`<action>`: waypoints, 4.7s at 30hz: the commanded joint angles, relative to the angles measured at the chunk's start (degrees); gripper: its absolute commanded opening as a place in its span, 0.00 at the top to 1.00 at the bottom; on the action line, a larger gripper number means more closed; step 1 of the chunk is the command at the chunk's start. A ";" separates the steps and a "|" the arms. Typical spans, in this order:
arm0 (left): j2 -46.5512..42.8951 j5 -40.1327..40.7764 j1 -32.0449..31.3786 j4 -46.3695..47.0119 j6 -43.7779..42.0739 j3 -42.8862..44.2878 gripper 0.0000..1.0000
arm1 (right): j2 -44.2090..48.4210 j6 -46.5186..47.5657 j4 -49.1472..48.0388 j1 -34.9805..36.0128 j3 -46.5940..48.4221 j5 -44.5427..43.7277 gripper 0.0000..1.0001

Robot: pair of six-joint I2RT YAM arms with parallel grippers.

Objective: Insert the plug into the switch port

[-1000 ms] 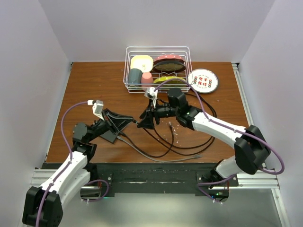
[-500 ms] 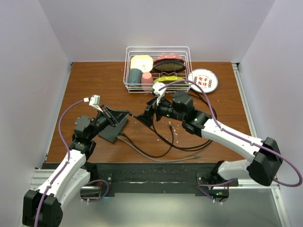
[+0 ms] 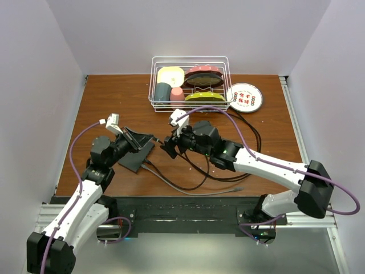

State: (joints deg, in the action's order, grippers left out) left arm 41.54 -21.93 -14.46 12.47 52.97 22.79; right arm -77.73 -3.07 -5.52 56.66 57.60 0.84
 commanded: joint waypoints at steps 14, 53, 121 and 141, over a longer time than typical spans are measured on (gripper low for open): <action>0.47 -0.30 -0.31 0.01 -0.50 2.44 1.00 | -5.58 -0.18 -3.27 2.93 3.39 -6.89 0.48; 1.70 -0.65 -0.31 0.98 -1.64 2.44 1.00 | -9.89 -1.59 -3.89 3.37 6.29 -11.30 1.00; 5.21 14.64 0.92 -17.83 -13.42 14.83 0.00 | -6.55 -0.18 -3.89 3.37 1.81 -10.16 1.00; 17.07 14.11 14.19 -11.17 -18.96 4.91 0.04 | -8.57 -0.97 -1.95 3.37 -0.12 -6.56 1.00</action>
State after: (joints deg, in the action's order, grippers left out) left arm 55.75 -9.82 -0.84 -4.75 34.94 30.61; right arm -85.23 -3.88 -6.90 59.99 56.60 -7.70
